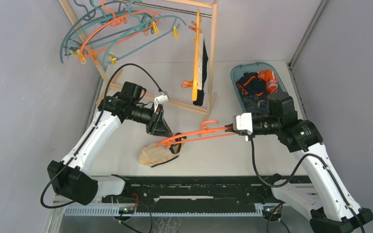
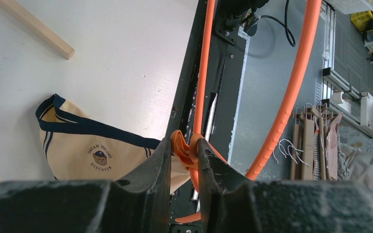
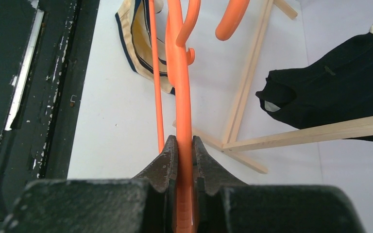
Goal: Remove the underwear clipped to the hanger
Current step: Remove the underwear from the hanger.
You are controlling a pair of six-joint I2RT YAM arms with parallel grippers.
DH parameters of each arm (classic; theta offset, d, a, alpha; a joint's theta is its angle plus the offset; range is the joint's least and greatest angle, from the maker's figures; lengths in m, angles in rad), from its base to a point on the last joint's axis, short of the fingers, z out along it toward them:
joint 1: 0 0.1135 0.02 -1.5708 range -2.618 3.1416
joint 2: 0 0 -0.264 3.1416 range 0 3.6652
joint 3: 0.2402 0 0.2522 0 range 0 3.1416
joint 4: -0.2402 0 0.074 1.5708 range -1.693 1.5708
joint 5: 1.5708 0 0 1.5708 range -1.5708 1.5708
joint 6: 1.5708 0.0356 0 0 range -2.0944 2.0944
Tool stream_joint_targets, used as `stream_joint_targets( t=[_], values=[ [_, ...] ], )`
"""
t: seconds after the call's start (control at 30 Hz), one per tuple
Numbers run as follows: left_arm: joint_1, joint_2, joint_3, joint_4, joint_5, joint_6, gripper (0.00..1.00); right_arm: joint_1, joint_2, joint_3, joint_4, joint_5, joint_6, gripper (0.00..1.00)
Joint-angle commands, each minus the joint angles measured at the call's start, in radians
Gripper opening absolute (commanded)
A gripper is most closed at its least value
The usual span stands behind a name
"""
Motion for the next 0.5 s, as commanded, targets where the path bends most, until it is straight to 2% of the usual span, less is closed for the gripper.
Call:
stream_joint_targets(
  t=[0.0,0.2,0.37,0.47],
  values=[
    [-0.007,-0.030,0.030,-0.010,0.032,0.018,0.13,0.003,-0.024,0.000,0.085,0.013,0.018,0.00],
    [-0.007,-0.043,0.029,0.002,0.028,0.000,0.08,0.003,-0.030,0.000,0.140,0.039,0.086,0.00],
    [-0.006,-0.046,0.052,0.014,0.046,-0.023,0.01,0.003,-0.045,-0.030,0.286,0.066,0.195,0.00],
    [0.003,-0.043,0.078,0.023,0.050,-0.044,0.00,0.003,-0.046,-0.034,0.340,0.083,0.233,0.00]
  ],
)
